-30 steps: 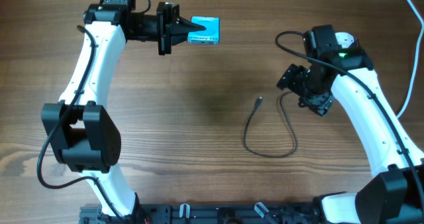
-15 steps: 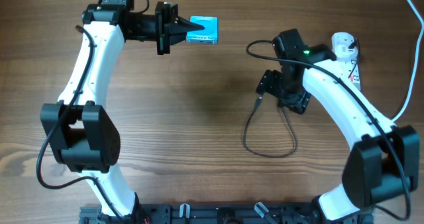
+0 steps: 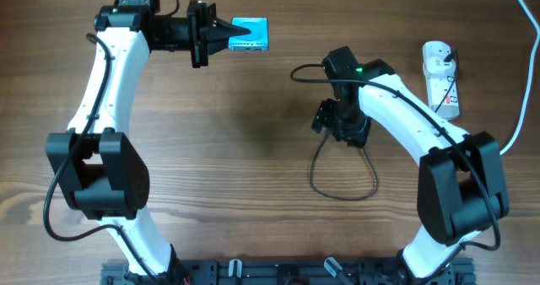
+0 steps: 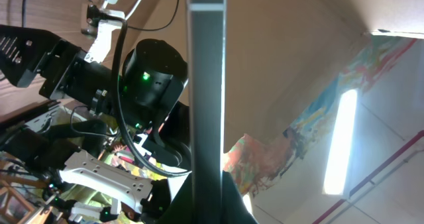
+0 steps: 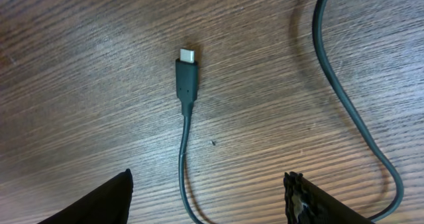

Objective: Plug charger to phone and switch on socket
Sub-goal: 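Move the right gripper over the black cable's USB-C connector, then lower the right gripper and close on the USB-C connector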

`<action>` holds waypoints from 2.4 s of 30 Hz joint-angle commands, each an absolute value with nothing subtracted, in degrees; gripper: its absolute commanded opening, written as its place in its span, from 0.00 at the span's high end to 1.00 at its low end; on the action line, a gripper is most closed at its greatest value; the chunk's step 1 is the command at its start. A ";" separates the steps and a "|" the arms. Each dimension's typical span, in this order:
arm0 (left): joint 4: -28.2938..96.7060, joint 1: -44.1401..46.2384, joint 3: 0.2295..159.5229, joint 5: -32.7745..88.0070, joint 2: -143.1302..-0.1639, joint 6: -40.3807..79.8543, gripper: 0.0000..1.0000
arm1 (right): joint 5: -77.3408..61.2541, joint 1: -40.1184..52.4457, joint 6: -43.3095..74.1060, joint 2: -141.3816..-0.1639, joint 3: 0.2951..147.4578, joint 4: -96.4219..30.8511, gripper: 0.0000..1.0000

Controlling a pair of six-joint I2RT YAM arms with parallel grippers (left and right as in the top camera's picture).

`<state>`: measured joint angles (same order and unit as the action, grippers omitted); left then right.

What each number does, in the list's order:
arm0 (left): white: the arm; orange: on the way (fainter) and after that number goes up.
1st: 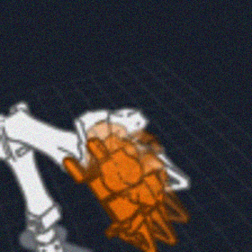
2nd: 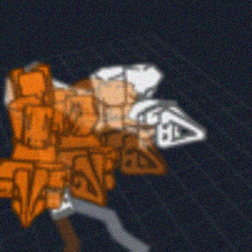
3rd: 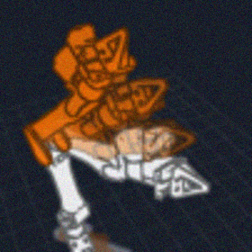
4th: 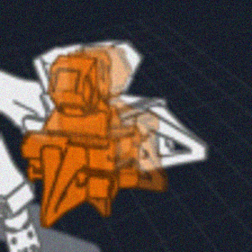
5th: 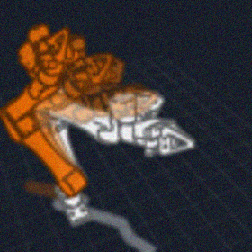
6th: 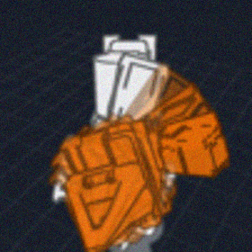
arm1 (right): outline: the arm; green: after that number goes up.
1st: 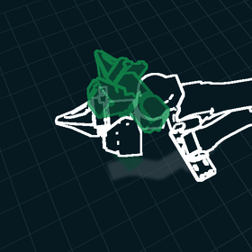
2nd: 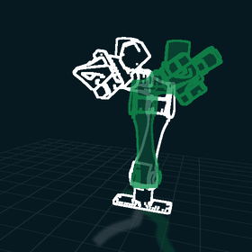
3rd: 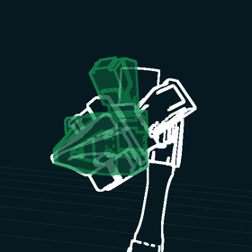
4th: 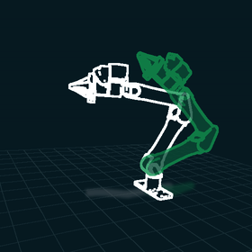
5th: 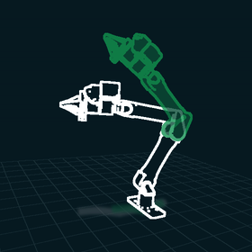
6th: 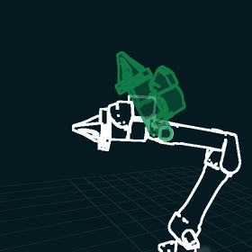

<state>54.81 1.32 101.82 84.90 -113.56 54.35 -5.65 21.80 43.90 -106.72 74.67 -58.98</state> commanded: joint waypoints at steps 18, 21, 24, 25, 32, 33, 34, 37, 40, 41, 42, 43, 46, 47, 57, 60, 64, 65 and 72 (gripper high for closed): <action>54.65 -1.19 102.02 86.54 -112.18 54.41 0.96 | -3.46 21.91 45.21 -107.81 74.48 -56.34 0.42; 54.63 -1.19 102.02 86.54 -112.18 54.41 0.96 | -3.46 21.93 45.43 -107.92 74.48 -56.12 0.43; 54.63 -1.19 102.02 86.54 -112.18 54.41 0.96 | -3.49 21.98 45.65 -108.64 74.48 -56.12 0.44; 54.63 -1.19 102.02 86.54 -112.18 54.41 0.96 | -3.46 22.09 45.78 -109.12 74.48 -56.10 0.44; 54.63 -1.19 102.02 86.54 -112.18 54.41 0.96 | -3.53 22.50 48.05 -113.93 74.48 -54.83 0.47; 54.63 -1.19 102.02 86.54 -112.18 54.41 0.96 | -3.51 22.55 48.10 -114.28 74.48 -54.74 0.48; 54.63 -1.19 102.02 86.54 -112.18 54.41 0.96 | -3.51 22.55 48.10 -114.67 74.48 -54.70 0.48; 54.63 -1.19 102.02 86.52 -112.18 54.43 0.96 | -3.51 22.65 48.07 -114.93 74.48 -54.70 0.48; 54.63 -1.19 102.02 86.52 -112.18 54.41 0.96 | -3.53 22.68 48.10 -114.93 74.41 -54.85 0.49; 54.63 -1.19 102.02 86.52 -112.18 54.41 0.96 | -3.53 22.68 48.21 -114.93 74.13 -54.81 0.51; 54.63 -1.19 102.02 86.52 -112.18 54.41 0.96 | -3.53 22.68 48.23 -114.93 73.67 -54.54 0.51; 54.63 -1.19 102.02 86.52 -112.18 54.41 0.96 | -3.53 22.65 48.23 -114.93 72.84 -53.69 0.51; 54.63 -1.19 102.02 86.52 -112.18 54.43 0.96 | -4.08 22.65 49.67 -114.93 70.35 -51.64 0.54; 54.63 -1.19 102.02 86.52 -112.18 54.43 0.96 | -4.73 22.65 49.67 -114.93 69.78 -50.63 0.55; 54.63 -1.19 102.02 86.52 -112.18 54.41 0.96 | -4.14 22.68 49.60 -114.93 69.49 -48.64 0.61; 54.63 -1.19 102.02 86.52 -112.18 54.41 0.96 | -4.16 22.68 49.69 -114.93 69.49 -48.62 0.63; 54.63 -1.19 102.02 86.52 -112.18 54.43 0.96 | -4.25 22.68 49.74 -114.93 69.49 -48.62 0.64; 54.63 -1.19 102.02 86.52 -112.18 54.41 0.96 | -4.43 22.68 49.82 -114.93 69.49 -48.62 0.64; 54.63 -1.19 102.02 86.52 -112.18 54.41 0.96 | -4.43 22.68 50.15 -114.93 69.49 -48.23 0.67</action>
<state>54.81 -1.04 101.82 84.93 -113.56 54.35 -4.45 22.26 49.67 -112.86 71.33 -50.00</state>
